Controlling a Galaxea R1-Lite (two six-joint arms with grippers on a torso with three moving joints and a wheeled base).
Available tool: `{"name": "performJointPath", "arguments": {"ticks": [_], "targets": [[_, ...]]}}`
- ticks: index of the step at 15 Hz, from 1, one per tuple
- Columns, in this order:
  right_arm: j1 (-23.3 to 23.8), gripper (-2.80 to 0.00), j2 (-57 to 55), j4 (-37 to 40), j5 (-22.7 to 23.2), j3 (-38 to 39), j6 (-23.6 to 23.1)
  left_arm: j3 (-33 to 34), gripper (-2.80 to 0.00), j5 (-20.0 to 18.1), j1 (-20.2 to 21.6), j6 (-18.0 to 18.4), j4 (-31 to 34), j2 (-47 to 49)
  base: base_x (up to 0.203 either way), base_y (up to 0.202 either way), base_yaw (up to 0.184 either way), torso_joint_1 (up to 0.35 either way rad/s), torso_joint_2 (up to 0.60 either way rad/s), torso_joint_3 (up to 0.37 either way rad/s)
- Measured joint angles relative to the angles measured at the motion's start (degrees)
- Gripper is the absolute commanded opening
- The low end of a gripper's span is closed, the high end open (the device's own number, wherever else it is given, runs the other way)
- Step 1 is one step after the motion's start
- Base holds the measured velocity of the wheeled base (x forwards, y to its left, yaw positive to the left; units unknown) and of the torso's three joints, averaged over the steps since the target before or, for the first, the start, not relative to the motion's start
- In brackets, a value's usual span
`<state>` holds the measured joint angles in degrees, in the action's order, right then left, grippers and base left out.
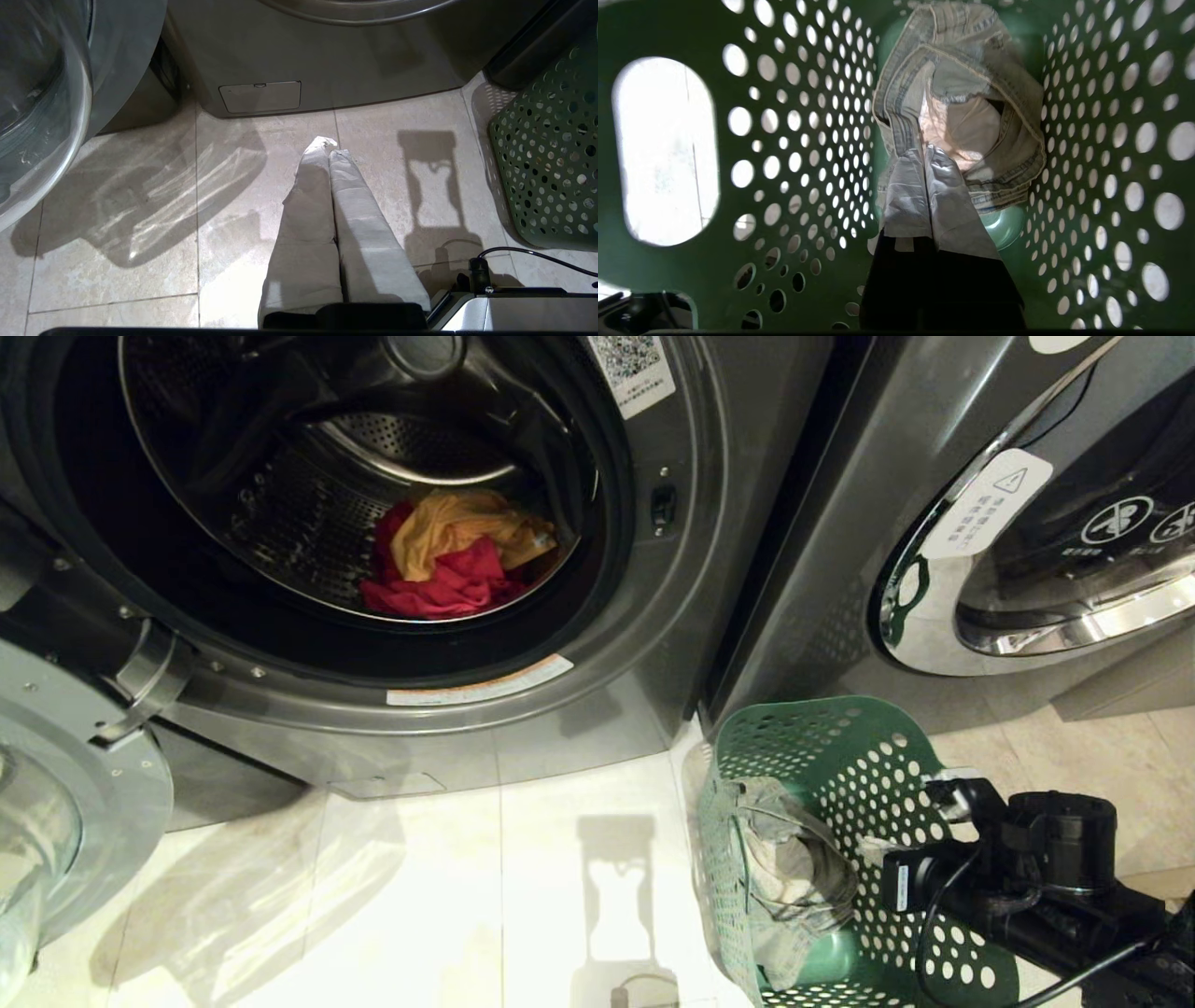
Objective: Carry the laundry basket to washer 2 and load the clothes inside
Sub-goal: Place the clothes into the washing machine
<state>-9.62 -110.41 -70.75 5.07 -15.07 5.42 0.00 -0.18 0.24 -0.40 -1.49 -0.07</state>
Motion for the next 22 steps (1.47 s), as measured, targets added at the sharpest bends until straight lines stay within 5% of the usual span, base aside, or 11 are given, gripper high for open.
{"name": "performJointPath", "arguments": {"ticks": [12,18,19,22], "targets": [[0.45,-2.80,-2.24,-0.22,-0.08,-1.19,0.17,0.00,-2.80,0.08,0.00,-0.72,-0.07,0.00,0.000,0.000,0.000,0.002,0.00,-0.120],[5.33,-2.80,-7.45,-3.77,0.88,-1.88,0.05,0.00,-2.80,0.08,0.00,-0.72,-0.07,0.00,0.000,0.000,0.000,0.000,0.00,0.000],[6.08,0.00,-8.56,-3.91,2.08,-2.72,-0.02,0.00,-2.80,0.08,-0.02,-0.72,-0.06,0.00,0.000,0.000,0.000,0.000,0.00,0.000],[6.79,0.00,-12.82,-3.97,3.66,-6.73,-0.38,0.00,-2.80,0.08,0.00,-0.72,-0.06,0.00,0.000,0.000,0.000,0.000,0.00,0.000]]}}
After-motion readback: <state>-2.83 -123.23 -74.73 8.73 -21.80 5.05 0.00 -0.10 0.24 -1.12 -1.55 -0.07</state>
